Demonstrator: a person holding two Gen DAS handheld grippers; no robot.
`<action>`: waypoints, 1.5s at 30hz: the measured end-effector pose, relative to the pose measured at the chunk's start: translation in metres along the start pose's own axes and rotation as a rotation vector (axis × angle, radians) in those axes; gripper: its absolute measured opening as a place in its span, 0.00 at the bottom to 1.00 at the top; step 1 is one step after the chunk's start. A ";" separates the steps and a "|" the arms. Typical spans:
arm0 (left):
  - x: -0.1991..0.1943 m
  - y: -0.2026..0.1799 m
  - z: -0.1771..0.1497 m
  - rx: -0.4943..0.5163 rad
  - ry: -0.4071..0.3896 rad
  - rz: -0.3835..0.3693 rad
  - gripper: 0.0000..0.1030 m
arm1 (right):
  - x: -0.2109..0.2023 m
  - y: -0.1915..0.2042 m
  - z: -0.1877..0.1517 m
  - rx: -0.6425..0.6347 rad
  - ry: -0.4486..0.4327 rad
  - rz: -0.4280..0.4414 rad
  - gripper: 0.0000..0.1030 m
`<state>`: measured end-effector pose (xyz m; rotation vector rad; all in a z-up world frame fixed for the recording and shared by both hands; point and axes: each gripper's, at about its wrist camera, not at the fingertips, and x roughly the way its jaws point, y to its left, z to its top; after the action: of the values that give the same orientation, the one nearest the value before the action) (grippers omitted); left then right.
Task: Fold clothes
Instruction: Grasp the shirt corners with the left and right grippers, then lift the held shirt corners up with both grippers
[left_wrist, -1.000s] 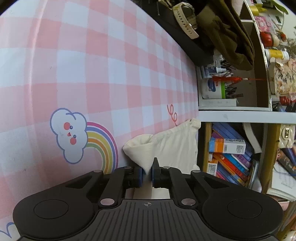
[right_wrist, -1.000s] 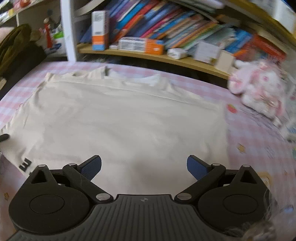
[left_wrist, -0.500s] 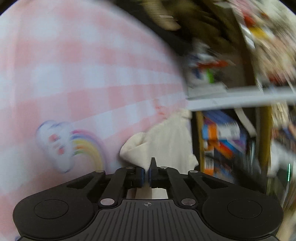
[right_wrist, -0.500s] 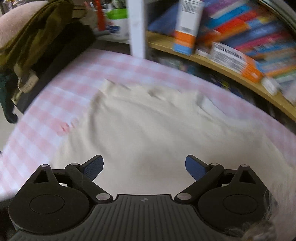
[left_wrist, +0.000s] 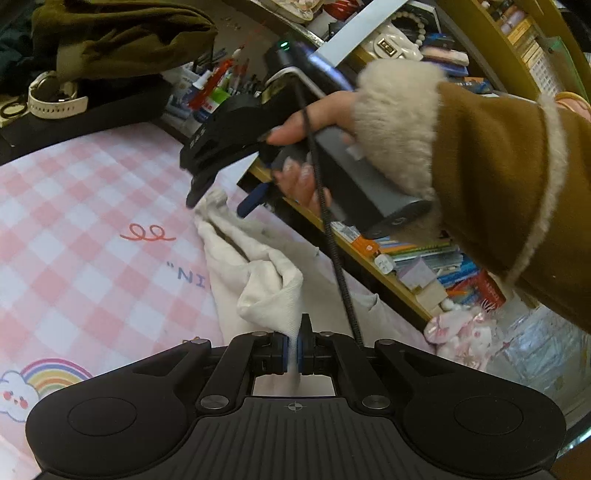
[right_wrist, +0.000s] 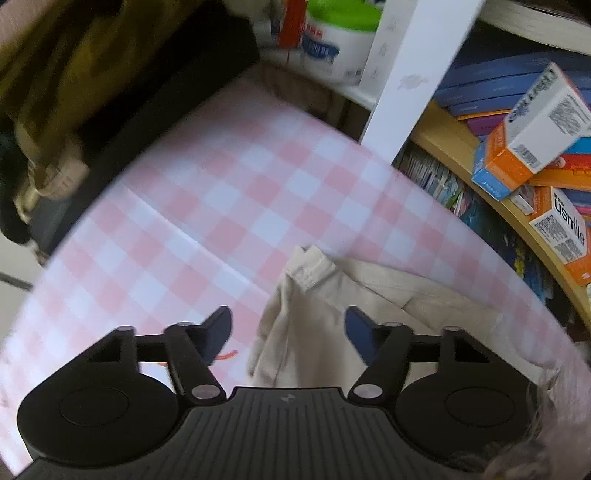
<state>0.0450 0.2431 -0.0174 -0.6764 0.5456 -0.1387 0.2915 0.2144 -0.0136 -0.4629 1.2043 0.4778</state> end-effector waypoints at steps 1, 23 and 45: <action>0.000 -0.002 0.000 0.015 0.003 -0.005 0.03 | 0.005 0.002 0.000 -0.003 0.014 -0.005 0.54; -0.014 -0.063 -0.004 0.336 0.007 -0.143 0.02 | -0.025 -0.027 -0.014 -0.029 0.005 -0.073 0.06; 0.001 -0.171 -0.039 0.550 0.028 -0.362 0.02 | -0.145 -0.159 -0.125 0.051 -0.239 -0.196 0.06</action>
<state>0.0341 0.0885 0.0647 -0.2289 0.3811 -0.6150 0.2469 -0.0015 0.1023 -0.4607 0.9284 0.3232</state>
